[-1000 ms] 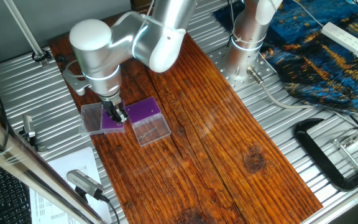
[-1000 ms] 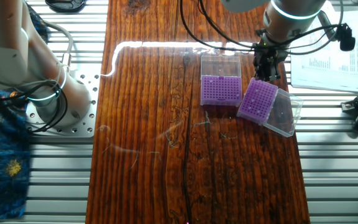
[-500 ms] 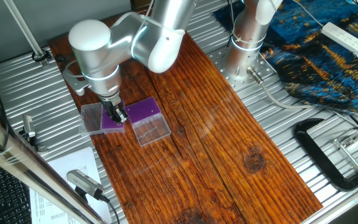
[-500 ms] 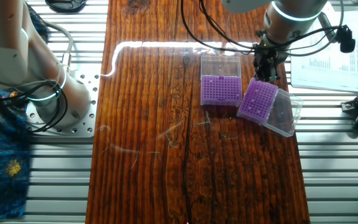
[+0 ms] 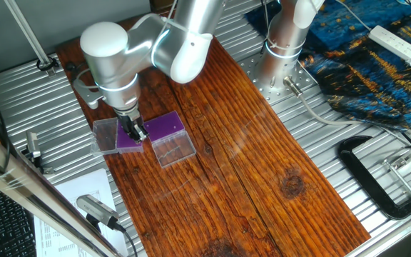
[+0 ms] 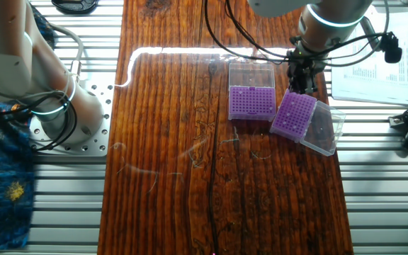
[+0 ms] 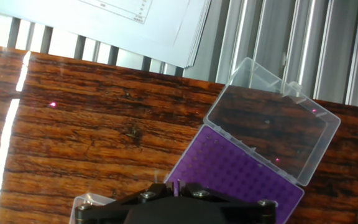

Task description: Transfer all small pipette tips from one holder to another

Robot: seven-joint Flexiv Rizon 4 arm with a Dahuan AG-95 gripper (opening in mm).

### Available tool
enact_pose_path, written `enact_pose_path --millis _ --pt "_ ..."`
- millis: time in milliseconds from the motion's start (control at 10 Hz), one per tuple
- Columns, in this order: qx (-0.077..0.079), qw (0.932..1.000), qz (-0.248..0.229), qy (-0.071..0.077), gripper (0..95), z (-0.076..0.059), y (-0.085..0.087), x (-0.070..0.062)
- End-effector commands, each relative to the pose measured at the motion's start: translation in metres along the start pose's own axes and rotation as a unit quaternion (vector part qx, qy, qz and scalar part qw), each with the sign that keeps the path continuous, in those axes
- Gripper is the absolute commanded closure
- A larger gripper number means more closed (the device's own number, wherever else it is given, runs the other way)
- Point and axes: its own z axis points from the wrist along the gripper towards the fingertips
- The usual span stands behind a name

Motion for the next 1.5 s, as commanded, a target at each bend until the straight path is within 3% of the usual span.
enact_pose_path --millis 100,300,400,700,900,1200,1500 --pt "0.002 1.0000 -0.007 0.000 95.0 0.000 0.000 0.000" --pt "0.002 0.9999 -0.014 0.000 95.0 0.000 -0.001 0.000" --pt "0.002 0.9999 -0.016 0.000 76.0 0.000 -0.001 0.000" --pt "0.002 0.9998 -0.018 0.001 76.0 0.000 -0.002 0.000" --pt "0.000 0.9997 -0.021 0.013 76.0 -0.003 -0.010 0.004" --pt "-0.001 0.9990 -0.033 0.030 76.0 -0.009 -0.026 0.023" --pt "-0.002 0.9992 -0.028 0.029 76.0 -0.002 -0.032 0.048"
